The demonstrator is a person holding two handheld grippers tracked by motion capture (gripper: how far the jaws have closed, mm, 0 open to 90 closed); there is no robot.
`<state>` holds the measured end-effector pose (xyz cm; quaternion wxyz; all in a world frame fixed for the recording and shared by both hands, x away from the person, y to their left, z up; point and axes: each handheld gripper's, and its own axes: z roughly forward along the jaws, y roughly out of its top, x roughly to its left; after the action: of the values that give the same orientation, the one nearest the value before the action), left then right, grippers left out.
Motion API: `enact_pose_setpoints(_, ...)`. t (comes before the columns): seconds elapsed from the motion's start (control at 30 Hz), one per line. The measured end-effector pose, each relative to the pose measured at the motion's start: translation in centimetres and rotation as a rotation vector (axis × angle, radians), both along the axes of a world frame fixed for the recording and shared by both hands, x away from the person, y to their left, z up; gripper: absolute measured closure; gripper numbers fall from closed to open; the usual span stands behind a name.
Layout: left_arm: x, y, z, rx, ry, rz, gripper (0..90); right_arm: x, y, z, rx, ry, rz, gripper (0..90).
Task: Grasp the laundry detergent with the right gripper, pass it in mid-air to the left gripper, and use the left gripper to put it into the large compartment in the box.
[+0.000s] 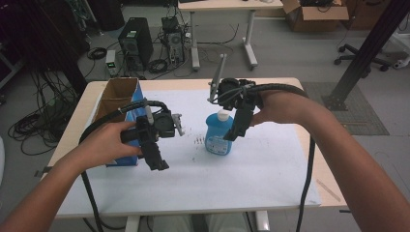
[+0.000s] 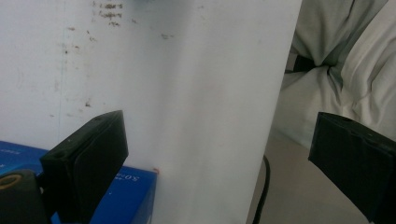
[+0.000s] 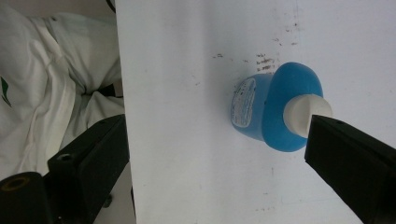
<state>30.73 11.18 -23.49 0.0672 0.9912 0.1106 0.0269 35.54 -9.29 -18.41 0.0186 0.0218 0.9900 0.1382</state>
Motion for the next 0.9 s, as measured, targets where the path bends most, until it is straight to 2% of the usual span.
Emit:
enact_pose_setpoints(0.47, 0.1, 0.1, 0.1, -0.002, 0.000, 0.008, 4.8, 0.5, -0.4, 0.7, 0.005, -0.013, -0.013, 6.0)
enact_pose_setpoints(0.9, 0.3, 0.1, 0.0, -0.001, 0.000, 0.015, 4.8, 2.0, -1.9, 1.1, 0.034, -0.035, -0.079, 5.0)
